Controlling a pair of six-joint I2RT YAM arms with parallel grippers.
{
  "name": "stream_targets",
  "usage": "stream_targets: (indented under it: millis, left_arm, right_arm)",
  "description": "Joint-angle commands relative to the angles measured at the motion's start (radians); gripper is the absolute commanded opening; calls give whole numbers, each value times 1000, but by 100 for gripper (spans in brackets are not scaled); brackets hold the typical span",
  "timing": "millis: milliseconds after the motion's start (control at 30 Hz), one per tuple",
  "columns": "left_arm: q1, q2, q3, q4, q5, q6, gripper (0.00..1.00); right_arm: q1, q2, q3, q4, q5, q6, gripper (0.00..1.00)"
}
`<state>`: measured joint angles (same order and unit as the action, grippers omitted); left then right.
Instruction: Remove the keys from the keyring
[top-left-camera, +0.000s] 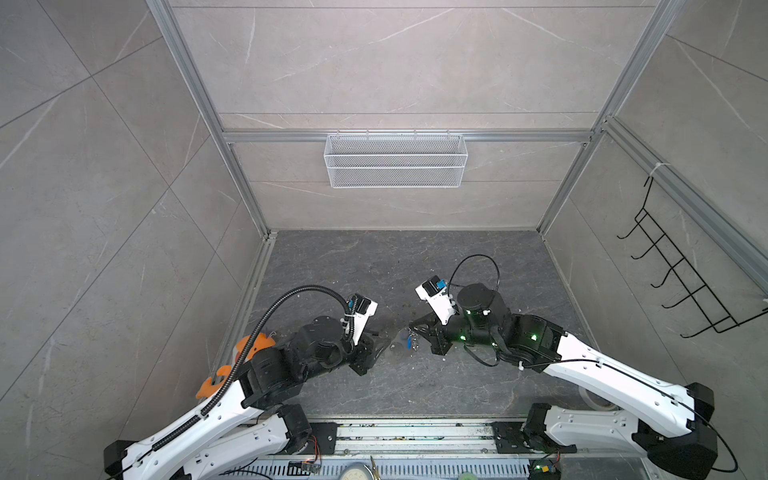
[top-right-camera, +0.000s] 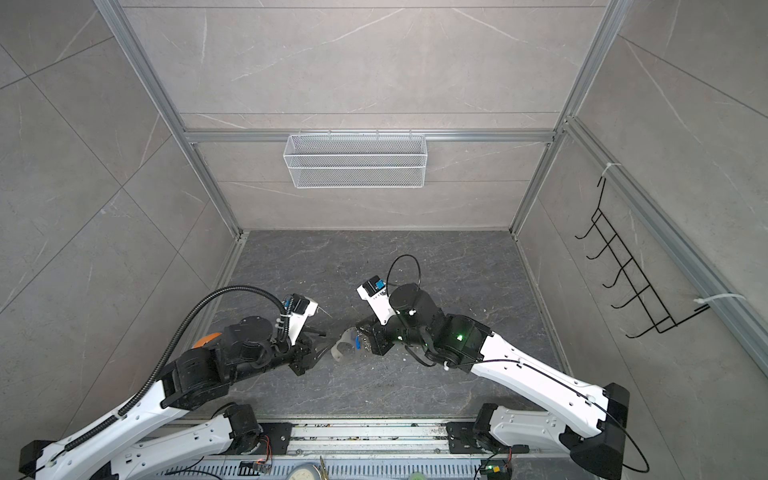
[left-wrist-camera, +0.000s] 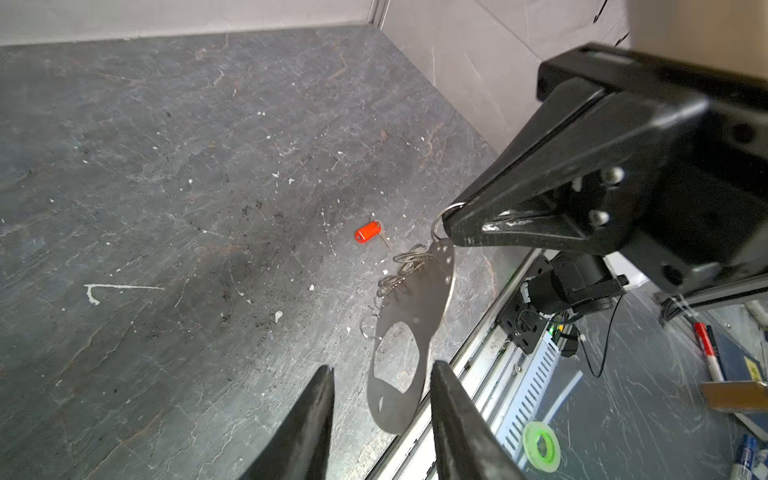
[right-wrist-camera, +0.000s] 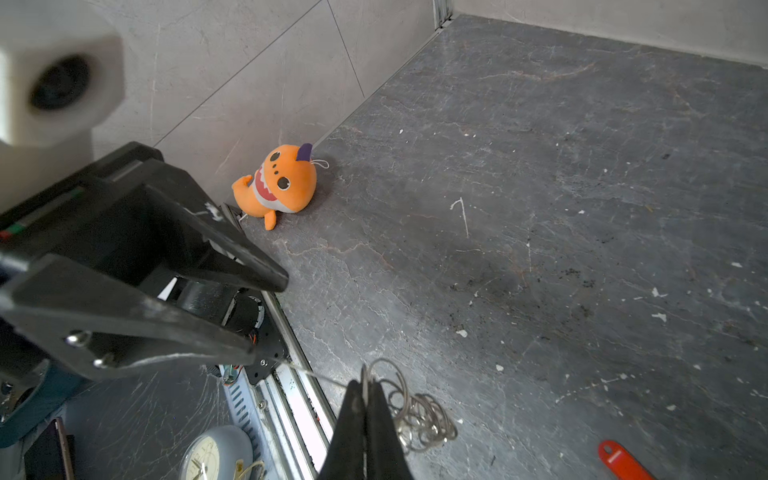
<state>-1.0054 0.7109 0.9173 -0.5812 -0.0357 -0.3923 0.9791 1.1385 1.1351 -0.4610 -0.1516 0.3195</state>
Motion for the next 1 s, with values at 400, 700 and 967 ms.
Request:
stream_targets:
  millis: [400, 700, 967]
  left_arm:
    - [2, -57, -89, 299, 234, 129, 31]
    - [2, -81, -127, 383, 407, 135, 33]
    - [2, -104, -141, 395, 443, 129, 25]
  right_arm:
    - [-14, -56, -21, 142, -387, -187, 0]
    - [-14, -96, -65, 161, -455, -223, 0]
    - [-14, -112, -89, 167, -463, -246, 0]
